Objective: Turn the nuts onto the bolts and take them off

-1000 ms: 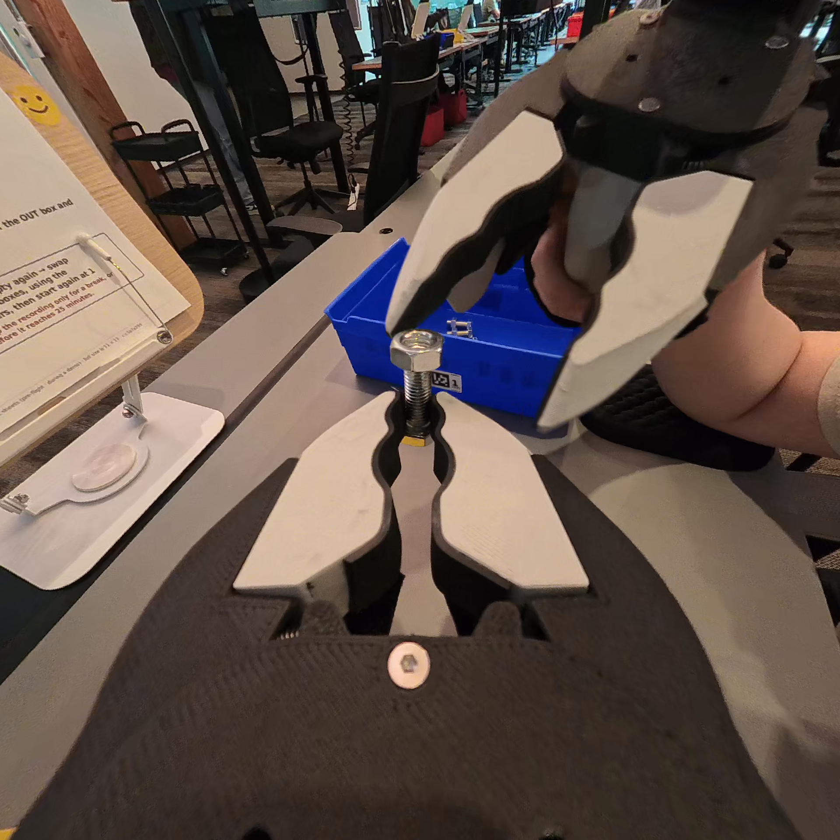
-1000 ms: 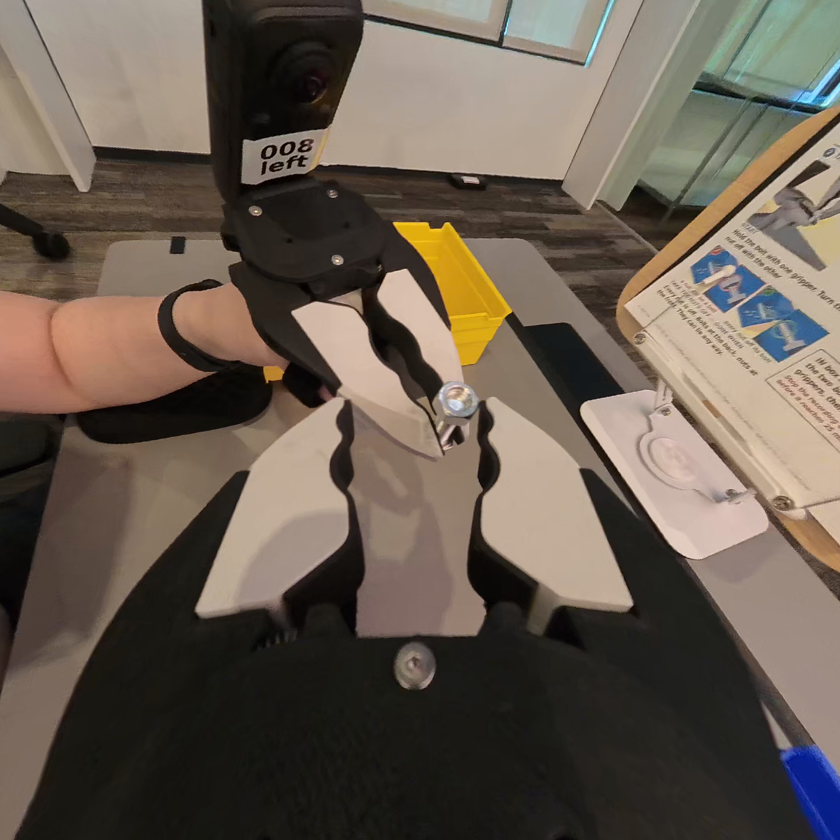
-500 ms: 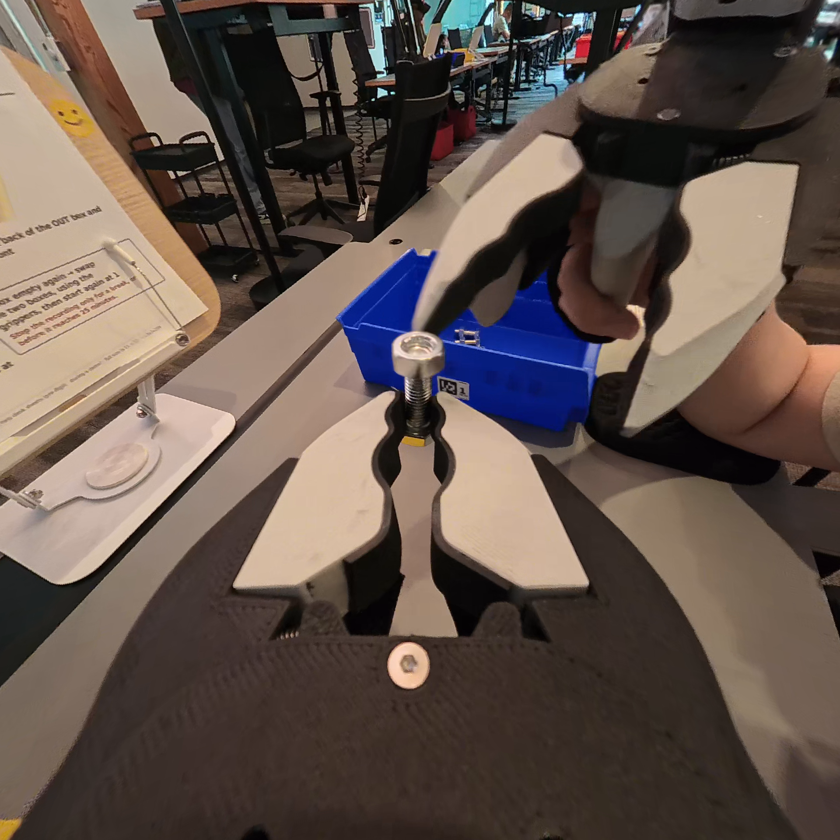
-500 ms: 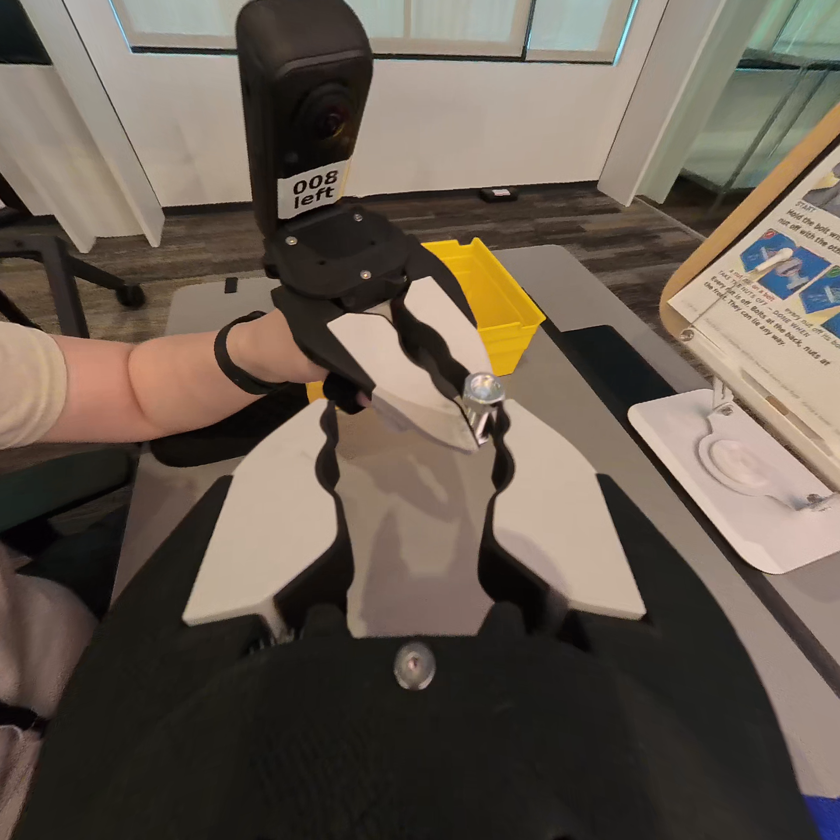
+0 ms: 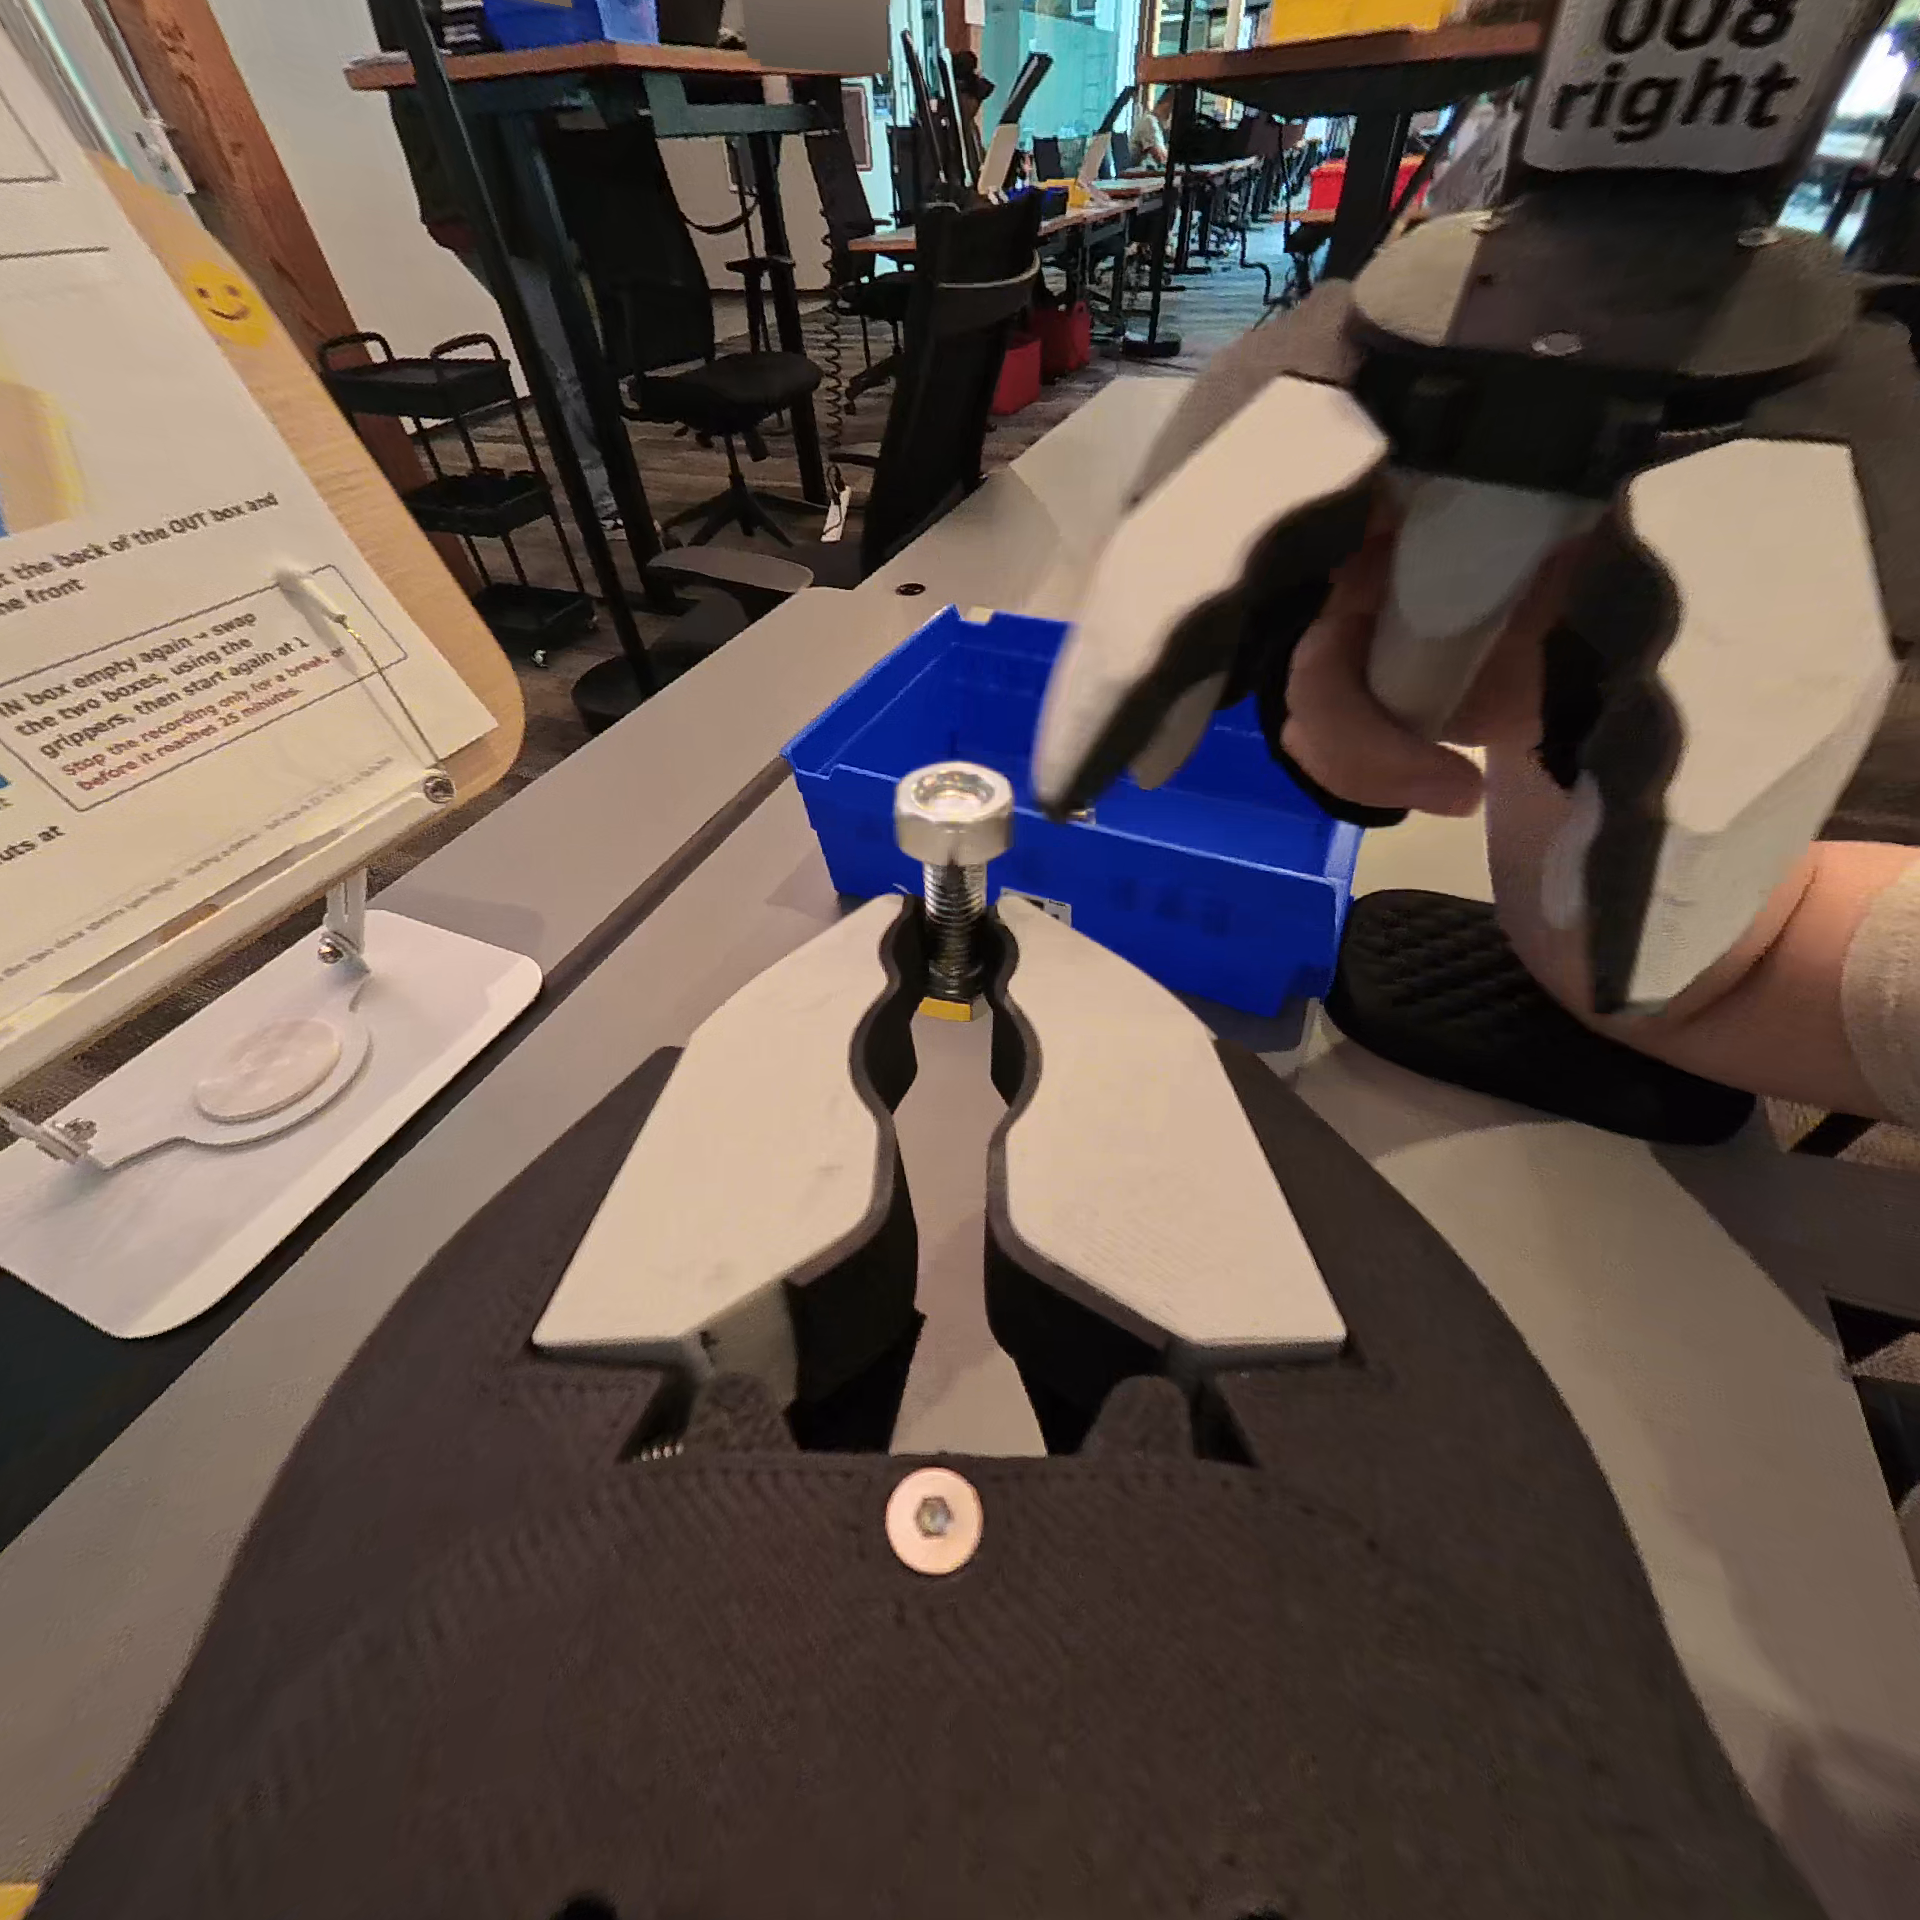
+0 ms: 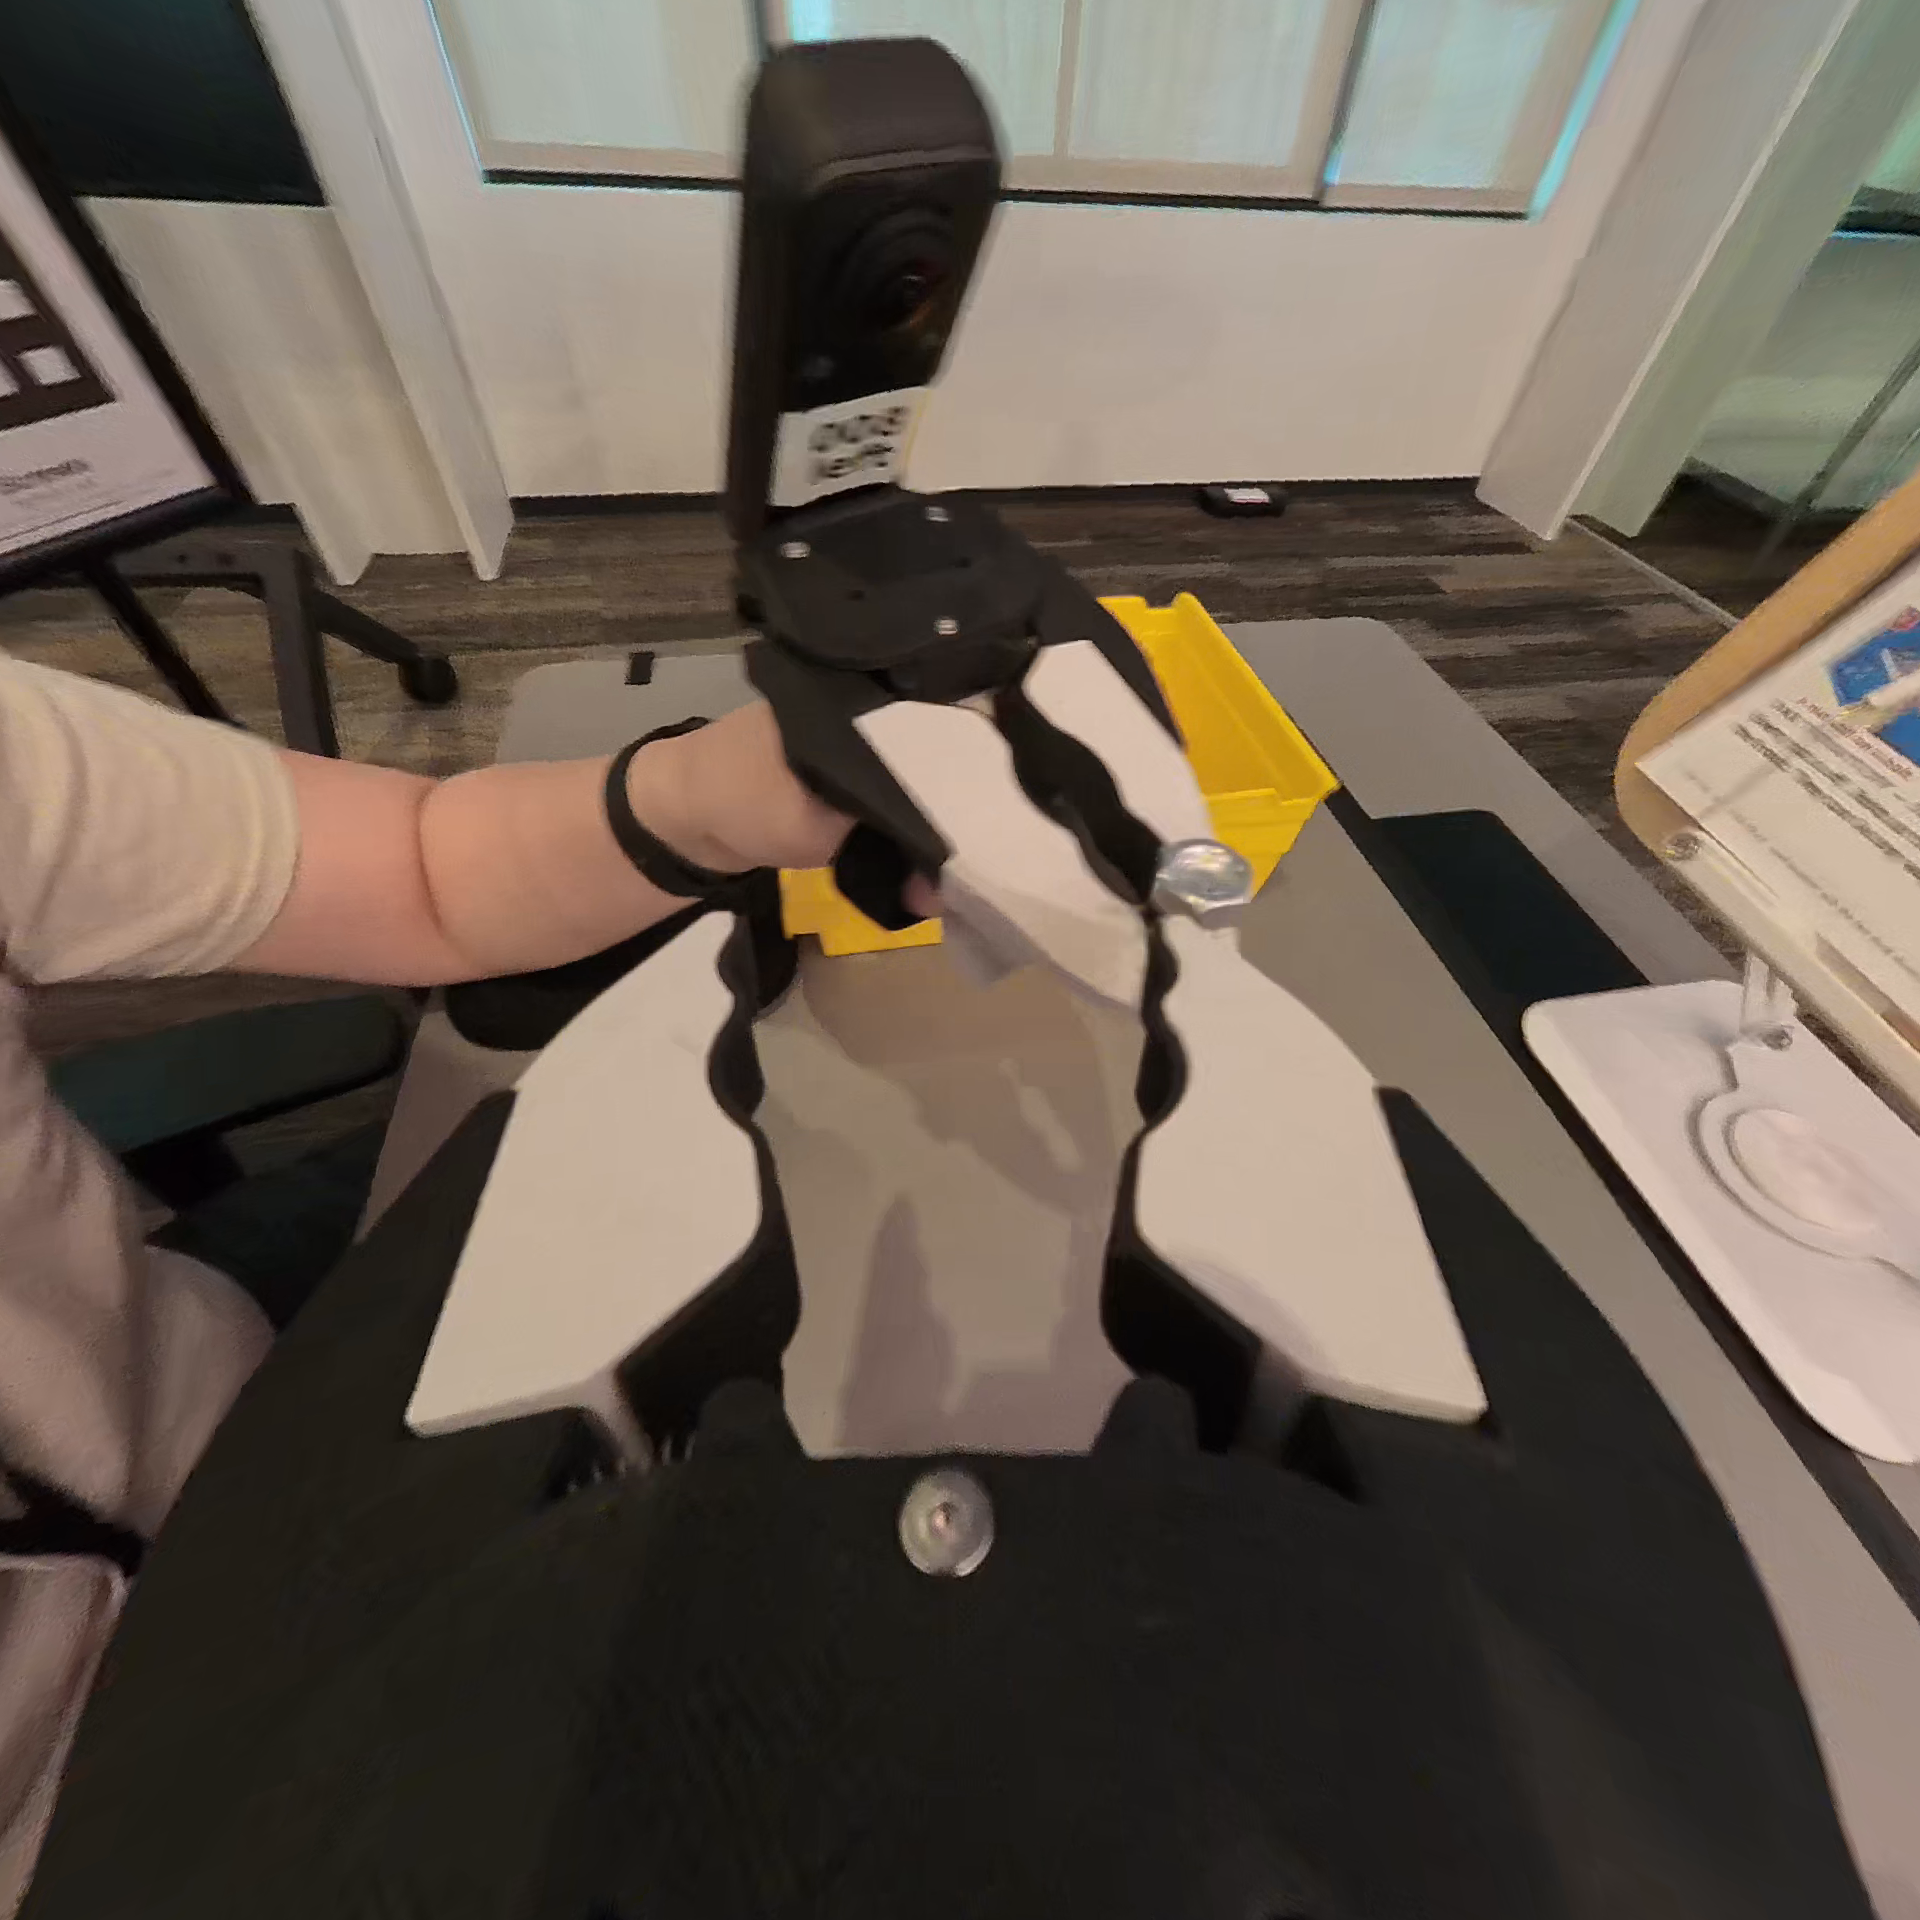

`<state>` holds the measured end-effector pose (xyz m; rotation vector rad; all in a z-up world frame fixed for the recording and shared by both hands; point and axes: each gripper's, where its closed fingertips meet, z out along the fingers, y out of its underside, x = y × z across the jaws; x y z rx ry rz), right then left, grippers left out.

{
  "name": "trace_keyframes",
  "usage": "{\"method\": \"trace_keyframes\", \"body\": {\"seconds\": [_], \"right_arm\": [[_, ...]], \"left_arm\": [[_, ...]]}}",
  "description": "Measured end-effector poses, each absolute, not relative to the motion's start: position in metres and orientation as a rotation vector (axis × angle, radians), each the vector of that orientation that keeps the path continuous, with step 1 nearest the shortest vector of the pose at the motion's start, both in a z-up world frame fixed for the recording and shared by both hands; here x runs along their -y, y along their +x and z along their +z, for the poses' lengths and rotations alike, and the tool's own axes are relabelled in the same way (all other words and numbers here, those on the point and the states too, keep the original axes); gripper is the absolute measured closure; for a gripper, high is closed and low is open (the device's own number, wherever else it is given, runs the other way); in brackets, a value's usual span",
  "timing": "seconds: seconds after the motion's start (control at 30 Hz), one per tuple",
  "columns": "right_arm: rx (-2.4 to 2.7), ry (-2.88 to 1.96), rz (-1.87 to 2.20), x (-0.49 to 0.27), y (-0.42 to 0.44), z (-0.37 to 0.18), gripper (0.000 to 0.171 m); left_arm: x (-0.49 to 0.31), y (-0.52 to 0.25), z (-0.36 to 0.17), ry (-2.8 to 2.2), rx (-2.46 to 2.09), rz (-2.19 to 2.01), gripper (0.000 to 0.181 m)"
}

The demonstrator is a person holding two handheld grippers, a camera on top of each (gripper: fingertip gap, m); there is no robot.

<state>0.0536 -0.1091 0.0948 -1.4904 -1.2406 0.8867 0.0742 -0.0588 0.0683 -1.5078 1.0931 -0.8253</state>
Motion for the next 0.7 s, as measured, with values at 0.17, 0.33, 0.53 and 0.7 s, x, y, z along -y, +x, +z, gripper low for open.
{"method": "trace_keyframes", "body": {"seconds": [0.17, 0.33, 0.53, 0.7], "right_arm": [[1.161, -1.383, 0.766, 0.090, 0.054, 0.103, 0.083], [1.163, -1.208, 0.915, 0.101, 0.035, 0.104, 0.072], [1.181, -1.237, 0.896, 0.106, 0.032, 0.102, 0.057], [1.175, -1.205, 0.883, 0.112, 0.041, 0.116, 0.066]], "left_arm": [[0.070, 0.081, 0.071, -1.469, -1.130, -0.887, 0.172], [0.087, 0.091, 0.077, -1.406, -1.163, -1.019, 0.172], [0.064, 0.074, 0.083, -1.445, -1.037, -0.924, 0.172], [0.048, 0.050, 0.097, -1.438, -0.932, -0.887, 0.172]]}}
